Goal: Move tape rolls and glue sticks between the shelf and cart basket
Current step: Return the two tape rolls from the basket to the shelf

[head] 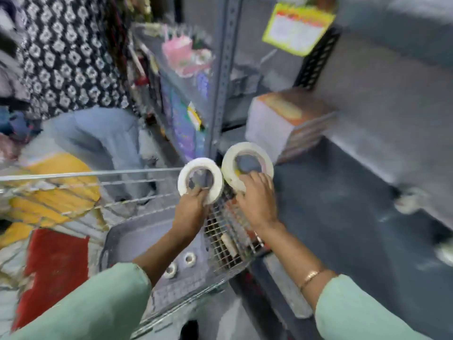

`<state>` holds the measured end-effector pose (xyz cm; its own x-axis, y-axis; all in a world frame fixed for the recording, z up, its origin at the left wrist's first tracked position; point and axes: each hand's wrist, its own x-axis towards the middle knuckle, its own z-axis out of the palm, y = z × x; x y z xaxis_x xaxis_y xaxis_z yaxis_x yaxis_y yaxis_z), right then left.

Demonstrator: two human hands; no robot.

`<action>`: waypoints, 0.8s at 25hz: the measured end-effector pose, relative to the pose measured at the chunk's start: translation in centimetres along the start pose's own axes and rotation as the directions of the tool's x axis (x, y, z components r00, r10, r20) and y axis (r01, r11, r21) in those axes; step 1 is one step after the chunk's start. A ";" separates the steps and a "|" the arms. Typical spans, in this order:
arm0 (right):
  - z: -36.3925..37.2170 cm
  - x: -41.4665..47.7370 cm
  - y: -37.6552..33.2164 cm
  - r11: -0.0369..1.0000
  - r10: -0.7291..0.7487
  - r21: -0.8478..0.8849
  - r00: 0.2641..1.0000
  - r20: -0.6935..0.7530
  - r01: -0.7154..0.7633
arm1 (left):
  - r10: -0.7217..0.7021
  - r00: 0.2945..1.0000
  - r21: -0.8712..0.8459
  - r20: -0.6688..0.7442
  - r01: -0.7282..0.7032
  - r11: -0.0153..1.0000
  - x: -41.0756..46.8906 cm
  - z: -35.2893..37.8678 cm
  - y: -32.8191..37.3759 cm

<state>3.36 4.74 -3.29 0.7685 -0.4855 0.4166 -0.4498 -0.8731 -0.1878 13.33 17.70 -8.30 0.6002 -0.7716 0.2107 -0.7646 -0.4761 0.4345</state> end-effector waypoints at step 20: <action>-16.1 -24.0 20.2 0.405 0.904 -0.332 0.428 0.005 -0.852 | 0.758 0.468 -0.199 0.454 -0.777 0.598 1.7 12.2 32.8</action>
<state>-31.50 -0.61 -2.70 -0.0758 -0.9971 0.0041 -0.9879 0.0746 -0.1356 -13.59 -4.33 -4.38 -0.4058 -0.9134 0.0307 -0.8765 0.3985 0.2701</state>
